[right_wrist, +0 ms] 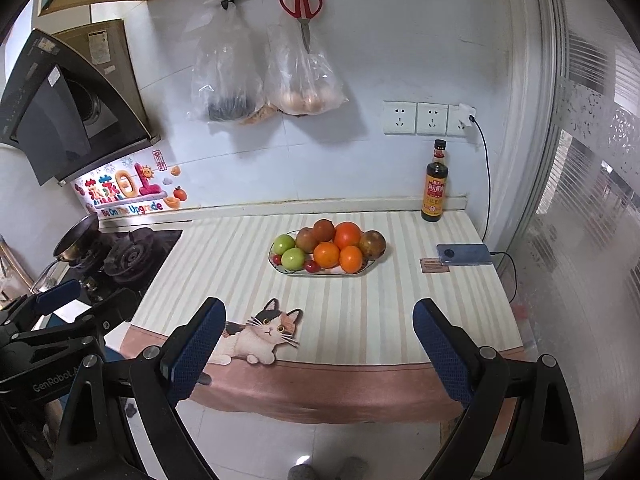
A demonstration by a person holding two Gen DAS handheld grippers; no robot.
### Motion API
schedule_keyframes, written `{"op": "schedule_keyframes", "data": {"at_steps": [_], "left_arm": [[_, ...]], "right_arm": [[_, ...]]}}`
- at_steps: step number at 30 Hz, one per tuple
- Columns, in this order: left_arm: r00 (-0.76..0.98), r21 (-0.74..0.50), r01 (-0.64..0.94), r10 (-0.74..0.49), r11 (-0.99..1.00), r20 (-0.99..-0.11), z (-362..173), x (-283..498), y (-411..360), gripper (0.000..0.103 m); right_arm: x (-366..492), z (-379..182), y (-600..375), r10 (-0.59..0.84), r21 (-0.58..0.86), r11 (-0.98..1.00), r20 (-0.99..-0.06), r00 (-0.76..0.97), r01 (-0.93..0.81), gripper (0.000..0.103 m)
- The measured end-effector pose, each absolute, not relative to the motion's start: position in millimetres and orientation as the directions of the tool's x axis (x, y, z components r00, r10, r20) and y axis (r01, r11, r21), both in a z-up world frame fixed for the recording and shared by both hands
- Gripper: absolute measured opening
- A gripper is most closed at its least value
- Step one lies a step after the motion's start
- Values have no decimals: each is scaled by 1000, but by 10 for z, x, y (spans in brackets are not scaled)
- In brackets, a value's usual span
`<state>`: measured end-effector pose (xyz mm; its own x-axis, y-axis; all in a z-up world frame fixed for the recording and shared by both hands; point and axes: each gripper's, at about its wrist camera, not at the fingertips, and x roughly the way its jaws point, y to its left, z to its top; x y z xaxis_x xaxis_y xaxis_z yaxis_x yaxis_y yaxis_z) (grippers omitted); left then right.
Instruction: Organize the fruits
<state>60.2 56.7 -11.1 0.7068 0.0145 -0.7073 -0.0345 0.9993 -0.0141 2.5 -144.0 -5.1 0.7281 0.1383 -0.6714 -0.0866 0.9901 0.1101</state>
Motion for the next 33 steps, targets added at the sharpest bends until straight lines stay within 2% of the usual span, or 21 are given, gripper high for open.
{"op": "schedule_keyframes", "data": {"at_steps": [3,22,33], "left_arm": [[697,-13,-43,21,999,-717,-121,684,551,92],[608,32,-87,79,996,-790,-426,1738,636,92],[560,30,-86,73,996,-825,-646,2018,648,92]], "right_arm": [[143,-64,-1486,139,114,990,-687,713,-83,101],[1458,-394,-1446,65,50,998,-762,644,-42,101],[1751,-611,-1378,30,12,999,-794,607,-34,101]]}}
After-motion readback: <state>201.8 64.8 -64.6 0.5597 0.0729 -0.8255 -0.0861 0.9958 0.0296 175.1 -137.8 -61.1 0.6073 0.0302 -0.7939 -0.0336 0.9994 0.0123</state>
